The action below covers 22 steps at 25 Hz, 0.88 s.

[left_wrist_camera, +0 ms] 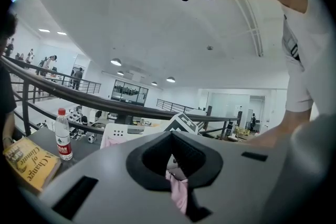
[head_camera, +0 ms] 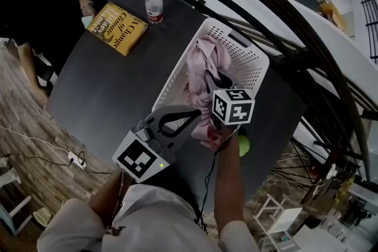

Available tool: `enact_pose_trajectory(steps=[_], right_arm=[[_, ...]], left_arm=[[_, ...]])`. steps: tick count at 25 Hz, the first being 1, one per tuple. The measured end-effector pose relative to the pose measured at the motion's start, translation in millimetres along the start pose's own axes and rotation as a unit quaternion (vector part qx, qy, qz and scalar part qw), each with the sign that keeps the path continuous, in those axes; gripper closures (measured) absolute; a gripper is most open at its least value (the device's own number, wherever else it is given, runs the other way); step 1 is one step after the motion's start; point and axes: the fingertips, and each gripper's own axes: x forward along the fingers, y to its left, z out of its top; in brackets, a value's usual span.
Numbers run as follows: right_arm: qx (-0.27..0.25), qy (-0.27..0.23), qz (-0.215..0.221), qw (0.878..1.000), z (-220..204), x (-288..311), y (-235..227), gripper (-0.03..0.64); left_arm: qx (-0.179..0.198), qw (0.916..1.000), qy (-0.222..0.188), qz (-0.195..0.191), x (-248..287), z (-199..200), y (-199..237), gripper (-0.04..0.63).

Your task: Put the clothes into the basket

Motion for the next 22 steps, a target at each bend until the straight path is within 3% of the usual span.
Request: enact_pose_trajectory(steps=[22], right_arm=[[-0.055,0.123,0.011,0.991,-38,33,1,0.523]], left_arm=[[-0.003,0.9996,0.026,0.011,-1,-18,3,0.592]])
